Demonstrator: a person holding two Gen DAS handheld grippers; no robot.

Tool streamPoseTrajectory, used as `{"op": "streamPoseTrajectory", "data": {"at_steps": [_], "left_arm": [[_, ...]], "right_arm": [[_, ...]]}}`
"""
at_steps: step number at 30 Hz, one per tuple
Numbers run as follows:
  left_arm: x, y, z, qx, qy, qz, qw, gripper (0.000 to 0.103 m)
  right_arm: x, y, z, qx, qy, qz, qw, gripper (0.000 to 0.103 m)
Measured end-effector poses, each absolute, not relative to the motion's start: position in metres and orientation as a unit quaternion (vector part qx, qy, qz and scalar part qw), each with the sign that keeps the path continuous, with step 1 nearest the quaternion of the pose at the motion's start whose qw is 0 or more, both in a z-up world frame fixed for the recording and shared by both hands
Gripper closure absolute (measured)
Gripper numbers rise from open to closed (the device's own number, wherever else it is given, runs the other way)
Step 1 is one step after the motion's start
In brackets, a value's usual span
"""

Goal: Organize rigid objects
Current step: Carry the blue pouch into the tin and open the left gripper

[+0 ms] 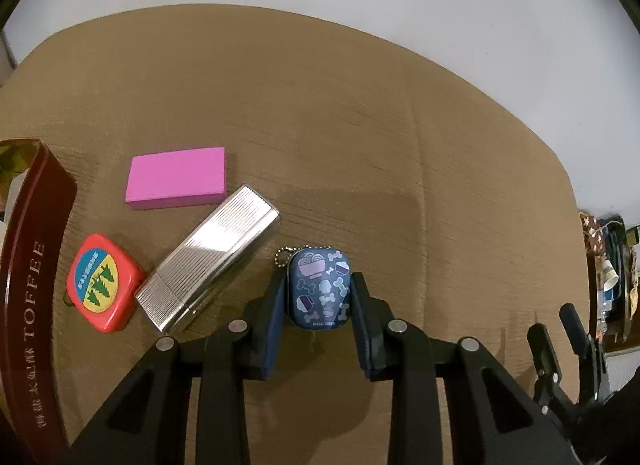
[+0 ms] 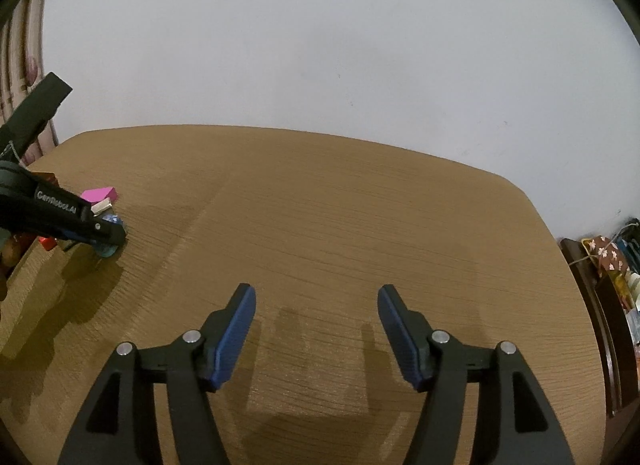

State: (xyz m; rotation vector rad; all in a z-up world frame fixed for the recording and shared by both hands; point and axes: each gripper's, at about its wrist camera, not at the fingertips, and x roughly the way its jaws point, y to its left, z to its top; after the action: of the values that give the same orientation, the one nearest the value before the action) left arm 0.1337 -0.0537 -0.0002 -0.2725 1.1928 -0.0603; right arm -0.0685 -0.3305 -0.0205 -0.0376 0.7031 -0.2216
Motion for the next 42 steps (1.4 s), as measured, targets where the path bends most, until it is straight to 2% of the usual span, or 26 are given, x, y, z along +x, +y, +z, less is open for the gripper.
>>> {"op": "streamPoseTrajectory", "data": {"at_steps": [11,14,19,24,28,34,42], "left_arm": [[0.028,-0.050,0.053,-0.112,0.530,-0.052,0.839,0.076],[-0.003,-0.020,0.077,-0.114,0.519,-0.031,0.847,0.076],[-0.037,0.078,0.110,-0.120,0.514,0.038,0.849,0.076],[-0.033,0.163,0.105,-0.114,0.530,0.087,0.836,0.076],[-0.036,0.202,0.091,-0.109,0.536,0.105,0.831,0.076],[-0.025,0.229,0.057,-0.107,0.548,0.118,0.821,0.076],[-0.016,0.225,0.043,-0.090,0.538,0.109,0.831,0.075]], "right_arm": [[-0.061,-0.334,-0.016,-0.027,0.364,-0.112,0.924,0.037],[-0.057,-0.328,-0.022,-0.035,0.375,-0.111,0.920,0.037],[-0.051,-0.322,-0.026,-0.057,0.393,-0.116,0.911,0.037],[-0.045,-0.317,-0.030,-0.078,0.406,-0.125,0.902,0.037],[-0.043,-0.312,-0.029,-0.086,0.407,-0.129,0.900,0.037],[-0.041,-0.308,-0.028,-0.090,0.408,-0.129,0.899,0.037],[-0.043,-0.303,-0.029,-0.100,0.408,-0.133,0.898,0.037]]}}
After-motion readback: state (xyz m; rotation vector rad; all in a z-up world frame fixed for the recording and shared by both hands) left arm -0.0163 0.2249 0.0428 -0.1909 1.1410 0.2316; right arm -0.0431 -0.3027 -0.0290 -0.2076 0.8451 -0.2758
